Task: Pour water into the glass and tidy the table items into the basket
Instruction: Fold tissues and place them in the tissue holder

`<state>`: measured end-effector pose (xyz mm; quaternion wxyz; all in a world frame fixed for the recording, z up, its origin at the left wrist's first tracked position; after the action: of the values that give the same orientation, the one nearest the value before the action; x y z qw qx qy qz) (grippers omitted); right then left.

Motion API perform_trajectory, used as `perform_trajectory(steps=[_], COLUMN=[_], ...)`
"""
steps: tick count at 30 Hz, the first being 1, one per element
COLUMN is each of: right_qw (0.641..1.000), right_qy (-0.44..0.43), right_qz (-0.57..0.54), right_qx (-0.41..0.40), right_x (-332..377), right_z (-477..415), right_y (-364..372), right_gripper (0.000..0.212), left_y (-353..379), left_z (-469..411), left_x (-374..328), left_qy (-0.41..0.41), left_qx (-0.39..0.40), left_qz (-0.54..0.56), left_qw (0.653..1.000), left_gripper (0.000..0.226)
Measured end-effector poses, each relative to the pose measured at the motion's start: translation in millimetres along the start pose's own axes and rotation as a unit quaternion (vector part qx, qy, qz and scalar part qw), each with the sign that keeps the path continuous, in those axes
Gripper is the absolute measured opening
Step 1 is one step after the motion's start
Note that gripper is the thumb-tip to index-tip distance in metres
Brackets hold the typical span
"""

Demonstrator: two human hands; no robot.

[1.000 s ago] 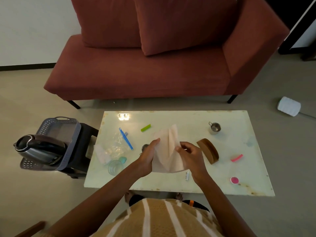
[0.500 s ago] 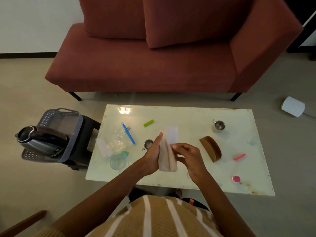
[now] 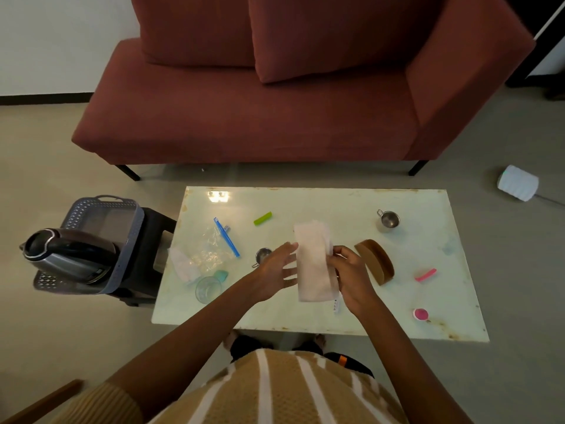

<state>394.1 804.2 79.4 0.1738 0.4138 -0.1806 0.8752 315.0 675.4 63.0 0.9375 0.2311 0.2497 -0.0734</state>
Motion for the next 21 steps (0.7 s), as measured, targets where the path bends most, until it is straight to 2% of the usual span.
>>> perform_trajectory(steps=[2, 7, 10, 12, 15, 21], right_qw=[1.000, 0.996, 0.999, 0.997, 0.996, 0.977], right_qy=[0.000, 0.063, 0.039, 0.042, 0.051, 0.049], right_qz=[-0.001, -0.067, 0.011, 0.060, 0.066, 0.167], right_qx=[-0.009, -0.001, 0.021, 0.004, -0.020, -0.127], right_x=[-1.2, -13.1, -16.6, -21.2, -30.7, -61.7], right_z=[-3.0, -6.2, -11.9, -18.9, -31.3, -74.0], right_y=[-4.0, -6.6, -10.3, -18.1, -36.3, -105.5], right_gripper=[0.015, 0.015, 0.018, 0.022, 0.017, 0.027], left_y=[-0.8, 1.7, 8.2, 16.1, 29.0, 60.1], left_z=[-2.1, -7.8, -14.5, -22.6, -40.9, -90.1], left_x=[0.1, -3.4, -4.6, -3.9, 0.1, 22.6], left_qy=[-0.022, 0.019, 0.025, 0.023, 0.016, -0.028], left_qx=[0.016, 0.020, 0.019, 0.023, 0.022, 0.050], left_qz=[-0.004, -0.045, -0.065, -0.098, -0.143, -0.148], left_qw=[1.000, 0.999, 0.997, 0.995, 0.989, 0.987], left_gripper=[0.022, 0.020, 0.011, 0.011, 0.015, 0.020])
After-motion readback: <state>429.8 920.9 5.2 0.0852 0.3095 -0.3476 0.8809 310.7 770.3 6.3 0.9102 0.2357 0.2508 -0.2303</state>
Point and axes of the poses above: each hand's wrist, its own z-axis away from the middle knuckle, its own y-axis out of the palm, x = y × z, the point moved 4 cm from there along -z, towards the middle knuckle, and after that the axes turned 12 degrees about z, right-handed, at the moved point
